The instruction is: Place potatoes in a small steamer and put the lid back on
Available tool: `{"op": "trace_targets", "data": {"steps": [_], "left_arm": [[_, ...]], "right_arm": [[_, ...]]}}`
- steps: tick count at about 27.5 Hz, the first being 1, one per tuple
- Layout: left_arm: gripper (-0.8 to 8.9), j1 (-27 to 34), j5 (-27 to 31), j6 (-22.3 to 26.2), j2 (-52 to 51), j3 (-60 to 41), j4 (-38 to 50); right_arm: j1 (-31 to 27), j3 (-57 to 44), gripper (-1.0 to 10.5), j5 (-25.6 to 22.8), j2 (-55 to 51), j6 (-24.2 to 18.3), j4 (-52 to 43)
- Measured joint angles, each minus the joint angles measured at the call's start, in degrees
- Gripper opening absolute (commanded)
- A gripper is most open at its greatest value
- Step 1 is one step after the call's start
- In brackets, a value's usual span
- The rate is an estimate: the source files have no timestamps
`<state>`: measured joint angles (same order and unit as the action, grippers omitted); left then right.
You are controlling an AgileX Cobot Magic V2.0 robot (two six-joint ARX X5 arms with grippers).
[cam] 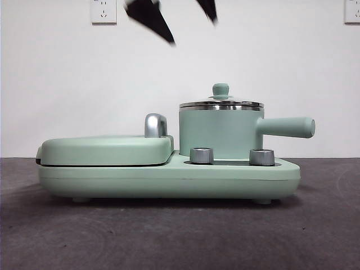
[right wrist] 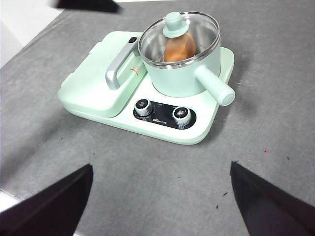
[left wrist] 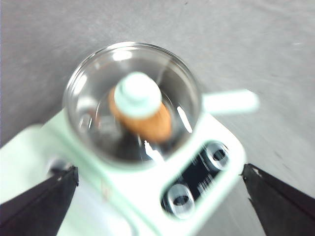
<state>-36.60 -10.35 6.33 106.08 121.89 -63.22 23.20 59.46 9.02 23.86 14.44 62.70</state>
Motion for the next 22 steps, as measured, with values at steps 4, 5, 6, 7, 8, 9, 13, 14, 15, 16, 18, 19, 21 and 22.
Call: {"op": "trace_targets", "data": {"steps": [4, 5, 6, 7, 8, 9, 13, 14, 15, 16, 18, 19, 21, 22], "left_arm": [[5.93, 0.0, 0.0, -1.09, -7.17, 0.09, -8.07], [5.93, -0.04, 0.02, -1.68, -9.18, -0.09, -9.92], [5.93, -0.24, 0.02, -2.05, -11.15, -0.39, -10.93], [5.93, -0.44, 0.02, -2.29, -12.96, -1.01, -10.99], [5.93, -0.68, 0.02, -2.56, -14.91, -1.79, -10.88], [5.93, -0.83, -0.02, -2.75, -16.81, -2.89, -10.49], [5.93, -0.98, -0.04, -3.19, -25.88, -10.84, -10.19], [5.93, -0.98, -0.04, -3.3, -28.0, -13.35, -10.12], [5.93, -0.98, -0.04, -3.54, -30.32, -16.28, -9.75], [5.93, -0.98, -0.04, -4.11, -33.22, -20.28, -8.57], [5.93, -0.98, -0.04, -4.92, -37.53, -26.4, -6.05], [5.93, -1.01, -0.04, -5.55, -40.02, -29.83, -4.92], [5.93, -0.98, -0.02, -6.82, -45.09, -36.5, -1.36], [5.93, -0.98, -0.02, -7.69, -47.91, -39.87, 0.68]], "right_arm": [[0.0, 0.0, 4.4, 2.56, 0.0, 0.0, 0.0], [0.0, 0.0, 4.4, 2.99, 0.0, -0.02, 0.02], [0.0, 0.0, 4.4, 3.02, 0.0, -0.04, 0.0], [0.0, 0.0, 4.4, 3.02, 0.0, -0.07, 0.02], [0.0, 0.0, 4.4, 3.02, 0.0, -0.07, 0.0], [0.0, 0.0, 4.4, 3.02, 0.0, -0.07, 0.0], [0.0, 0.0, 4.4, 3.82, 0.0, -0.72, 0.0], [0.0, 0.0, 4.4, 4.5, 0.0, -0.96, -0.07], [0.0, 0.0, 4.4, 5.09, 0.0, -1.27, -0.24], [0.0, 0.0, 4.4, 6.1, 0.0, -1.73, -0.7], [0.0, 0.0, 4.4, 7.08, 0.0, -2.25, -1.68], [0.0, 0.0, 4.4, 7.61, 0.0, -2.47, -2.27], [0.0, 0.0, 4.4, 8.2, 0.2, -2.67, -3.02], [0.0, 0.0, 4.4, 8.55, 0.37, -2.71, -3.21]]}}
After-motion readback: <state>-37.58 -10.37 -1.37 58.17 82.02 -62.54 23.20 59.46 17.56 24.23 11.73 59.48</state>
